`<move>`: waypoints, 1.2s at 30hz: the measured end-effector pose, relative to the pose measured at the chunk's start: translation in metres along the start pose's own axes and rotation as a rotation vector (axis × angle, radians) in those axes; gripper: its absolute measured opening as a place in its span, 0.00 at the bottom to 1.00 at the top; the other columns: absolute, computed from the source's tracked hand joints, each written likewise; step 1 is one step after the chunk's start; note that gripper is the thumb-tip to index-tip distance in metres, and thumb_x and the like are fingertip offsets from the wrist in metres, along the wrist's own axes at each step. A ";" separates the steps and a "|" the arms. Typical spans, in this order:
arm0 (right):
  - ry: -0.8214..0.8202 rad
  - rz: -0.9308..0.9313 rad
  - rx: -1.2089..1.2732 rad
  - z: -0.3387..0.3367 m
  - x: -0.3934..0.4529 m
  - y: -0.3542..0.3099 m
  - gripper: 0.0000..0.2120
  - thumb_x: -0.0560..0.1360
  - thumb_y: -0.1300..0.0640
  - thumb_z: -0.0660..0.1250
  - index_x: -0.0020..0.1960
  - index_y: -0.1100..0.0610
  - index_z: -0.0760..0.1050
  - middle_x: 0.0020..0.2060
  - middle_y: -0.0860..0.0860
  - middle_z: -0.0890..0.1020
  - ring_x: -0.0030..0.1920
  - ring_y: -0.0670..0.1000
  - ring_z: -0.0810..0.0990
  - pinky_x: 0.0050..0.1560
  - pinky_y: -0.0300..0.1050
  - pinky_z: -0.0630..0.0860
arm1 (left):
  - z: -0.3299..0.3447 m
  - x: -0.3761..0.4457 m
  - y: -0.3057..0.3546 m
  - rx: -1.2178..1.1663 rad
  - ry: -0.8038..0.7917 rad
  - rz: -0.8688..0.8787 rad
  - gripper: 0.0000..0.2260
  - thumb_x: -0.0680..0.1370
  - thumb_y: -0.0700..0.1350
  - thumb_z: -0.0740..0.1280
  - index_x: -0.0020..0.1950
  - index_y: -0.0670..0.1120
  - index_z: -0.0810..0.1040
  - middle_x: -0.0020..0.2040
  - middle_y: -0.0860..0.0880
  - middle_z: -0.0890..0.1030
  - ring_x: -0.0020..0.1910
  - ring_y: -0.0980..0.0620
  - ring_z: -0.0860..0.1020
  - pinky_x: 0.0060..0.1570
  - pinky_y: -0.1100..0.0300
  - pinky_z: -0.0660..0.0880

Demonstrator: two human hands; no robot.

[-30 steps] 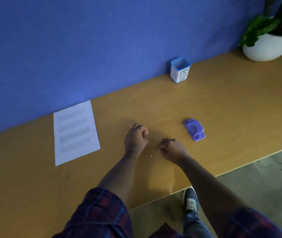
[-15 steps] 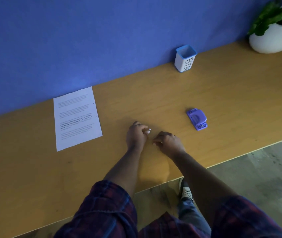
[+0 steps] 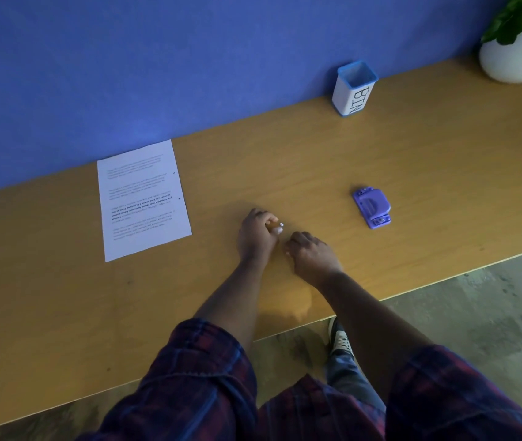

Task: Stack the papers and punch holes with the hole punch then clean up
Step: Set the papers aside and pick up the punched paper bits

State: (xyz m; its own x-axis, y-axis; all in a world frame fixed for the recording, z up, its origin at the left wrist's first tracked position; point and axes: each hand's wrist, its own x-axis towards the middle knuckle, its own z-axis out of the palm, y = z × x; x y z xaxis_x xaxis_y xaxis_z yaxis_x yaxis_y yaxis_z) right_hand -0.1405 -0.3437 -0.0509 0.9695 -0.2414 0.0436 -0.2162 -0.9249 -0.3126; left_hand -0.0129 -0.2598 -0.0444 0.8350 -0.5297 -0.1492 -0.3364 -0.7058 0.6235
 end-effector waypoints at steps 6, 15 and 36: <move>-0.180 0.017 -0.118 0.004 0.004 -0.004 0.12 0.70 0.63 0.67 0.53 0.62 0.77 0.48 0.59 0.79 0.48 0.60 0.80 0.41 0.51 0.80 | 0.002 -0.001 0.001 0.059 -0.002 0.045 0.07 0.73 0.43 0.76 0.51 0.47 0.85 0.53 0.51 0.81 0.50 0.50 0.81 0.47 0.53 0.79; -0.134 0.034 -0.064 0.011 0.005 0.004 0.10 0.74 0.61 0.66 0.55 0.62 0.77 0.49 0.58 0.78 0.49 0.59 0.80 0.42 0.50 0.80 | 0.002 0.003 0.007 0.148 -0.017 0.129 0.02 0.76 0.42 0.72 0.43 0.46 0.84 0.49 0.50 0.81 0.48 0.46 0.80 0.43 0.50 0.79; 0.016 0.499 0.683 0.012 0.015 0.025 0.02 0.79 0.60 0.65 0.48 0.57 0.76 0.46 0.52 0.80 0.49 0.55 0.78 0.46 0.41 0.67 | 0.007 0.006 0.003 0.116 -0.024 0.206 0.06 0.76 0.39 0.71 0.48 0.46 0.87 0.49 0.49 0.84 0.49 0.47 0.81 0.45 0.52 0.79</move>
State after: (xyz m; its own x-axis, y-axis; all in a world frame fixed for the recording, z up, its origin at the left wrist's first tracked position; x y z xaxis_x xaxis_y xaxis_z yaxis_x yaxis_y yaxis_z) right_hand -0.1296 -0.3667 -0.0699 0.7759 -0.5832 -0.2406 -0.4964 -0.3292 -0.8032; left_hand -0.0123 -0.2684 -0.0489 0.7330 -0.6786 -0.0471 -0.5476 -0.6298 0.5508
